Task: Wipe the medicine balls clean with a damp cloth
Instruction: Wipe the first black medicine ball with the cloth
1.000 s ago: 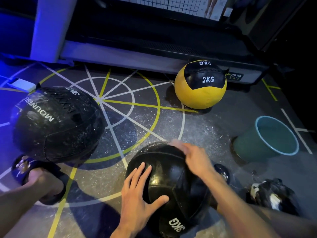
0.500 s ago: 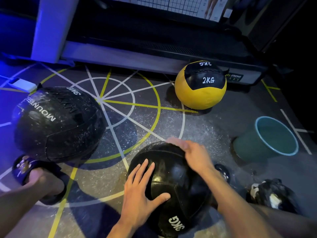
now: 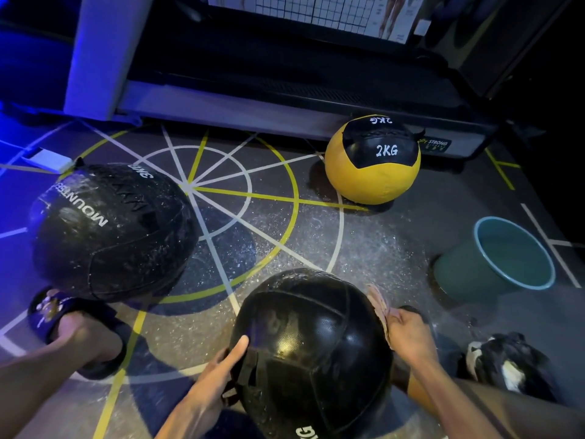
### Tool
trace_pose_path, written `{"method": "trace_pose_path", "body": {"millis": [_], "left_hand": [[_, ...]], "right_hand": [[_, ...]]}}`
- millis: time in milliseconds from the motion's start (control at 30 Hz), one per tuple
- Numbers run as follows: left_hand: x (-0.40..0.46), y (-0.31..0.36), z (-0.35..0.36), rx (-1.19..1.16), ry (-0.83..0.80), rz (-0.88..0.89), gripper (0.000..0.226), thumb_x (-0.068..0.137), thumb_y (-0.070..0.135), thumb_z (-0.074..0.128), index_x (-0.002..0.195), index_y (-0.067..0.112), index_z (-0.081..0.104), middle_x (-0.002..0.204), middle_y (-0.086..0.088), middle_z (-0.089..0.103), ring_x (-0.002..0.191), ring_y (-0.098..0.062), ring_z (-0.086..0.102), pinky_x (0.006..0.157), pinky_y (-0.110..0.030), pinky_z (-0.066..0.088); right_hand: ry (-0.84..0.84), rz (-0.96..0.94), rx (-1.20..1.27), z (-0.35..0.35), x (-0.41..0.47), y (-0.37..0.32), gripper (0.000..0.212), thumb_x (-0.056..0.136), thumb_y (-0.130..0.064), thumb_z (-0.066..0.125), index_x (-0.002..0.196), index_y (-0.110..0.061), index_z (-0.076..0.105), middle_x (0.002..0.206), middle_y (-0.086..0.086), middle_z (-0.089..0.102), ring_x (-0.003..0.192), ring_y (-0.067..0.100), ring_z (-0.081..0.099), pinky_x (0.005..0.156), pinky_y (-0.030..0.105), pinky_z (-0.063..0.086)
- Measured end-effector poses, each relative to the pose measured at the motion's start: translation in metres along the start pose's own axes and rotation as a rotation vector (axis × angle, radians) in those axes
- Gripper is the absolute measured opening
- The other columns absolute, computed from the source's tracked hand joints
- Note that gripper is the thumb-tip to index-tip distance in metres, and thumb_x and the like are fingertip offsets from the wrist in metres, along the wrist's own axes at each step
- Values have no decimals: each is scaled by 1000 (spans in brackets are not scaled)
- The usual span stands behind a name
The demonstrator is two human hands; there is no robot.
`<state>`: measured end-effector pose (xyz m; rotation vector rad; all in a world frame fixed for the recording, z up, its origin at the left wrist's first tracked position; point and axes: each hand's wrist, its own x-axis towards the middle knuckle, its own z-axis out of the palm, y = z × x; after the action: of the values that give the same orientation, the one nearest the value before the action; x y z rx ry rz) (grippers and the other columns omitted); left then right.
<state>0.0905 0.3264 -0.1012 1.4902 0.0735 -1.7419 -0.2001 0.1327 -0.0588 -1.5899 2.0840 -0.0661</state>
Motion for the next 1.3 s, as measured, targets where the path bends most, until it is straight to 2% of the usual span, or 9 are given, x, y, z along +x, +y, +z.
{"method": "trace_pose_path", "body": {"millis": [133,267,500,600,700,800,967,1133,1300], "left_hand": [[-6,7,2,33,-26,52,97,43,72,92,126,26,68,111,-7,78,119,-33,63,114,-52,38],[-20,26,-1,56,-3,256,83,44,56,97,116,27,68,102,-1,80,96,-20,74,87,-37,50],[-27,51,-24,329,264,628,113,30,70,96,130,30,62,127,8,70,119,-14,66,108,-45,49],[-15,56,-31,485,349,605,134,38,80,91,152,25,44,145,6,52,135,-16,52,115,-45,43],[-13,61,-24,568,380,692,122,51,83,84,150,22,47,151,0,48,140,-19,48,117,-45,41],[-13,62,-12,497,437,731,106,72,71,77,152,10,42,155,-6,42,142,-23,42,117,-42,37],[-8,63,-4,420,423,739,125,53,79,85,151,18,37,148,4,42,132,-17,44,113,-40,38],[3,54,-3,491,351,698,150,42,91,78,164,32,15,169,9,22,152,-18,30,120,-49,36],[7,55,-3,501,359,714,156,36,95,74,164,27,17,170,11,18,154,-6,20,127,-41,24]], "right_hand": [[-14,-4,142,-1,-2,-4,29,103,-28,49,88,-22,73,96,13,76,99,35,68,90,42,50],[-32,-27,327,8,-2,-23,27,104,-29,48,94,-30,73,87,-1,73,89,25,65,84,36,47],[-264,-123,458,59,-5,-37,49,105,-13,48,61,-27,65,55,-13,62,65,13,60,67,30,46],[-246,-114,513,48,-9,-39,30,104,-19,50,85,-28,73,80,-10,74,88,23,70,83,37,53],[-39,-104,491,19,-16,-42,27,106,-22,48,117,-17,73,107,3,73,104,24,66,87,33,47],[-43,-142,581,10,-20,-42,35,109,-26,43,136,-18,64,127,-5,67,122,15,60,106,31,44],[-222,-151,560,47,-18,-45,39,106,-39,43,140,-30,60,145,-9,58,138,10,50,120,35,34],[-155,-116,560,55,-36,-88,47,111,-27,35,156,-13,39,161,-2,39,149,14,34,121,27,20],[-29,-678,321,55,-67,-143,51,112,-32,31,161,-21,27,164,-16,21,149,-7,5,116,5,5]]}}
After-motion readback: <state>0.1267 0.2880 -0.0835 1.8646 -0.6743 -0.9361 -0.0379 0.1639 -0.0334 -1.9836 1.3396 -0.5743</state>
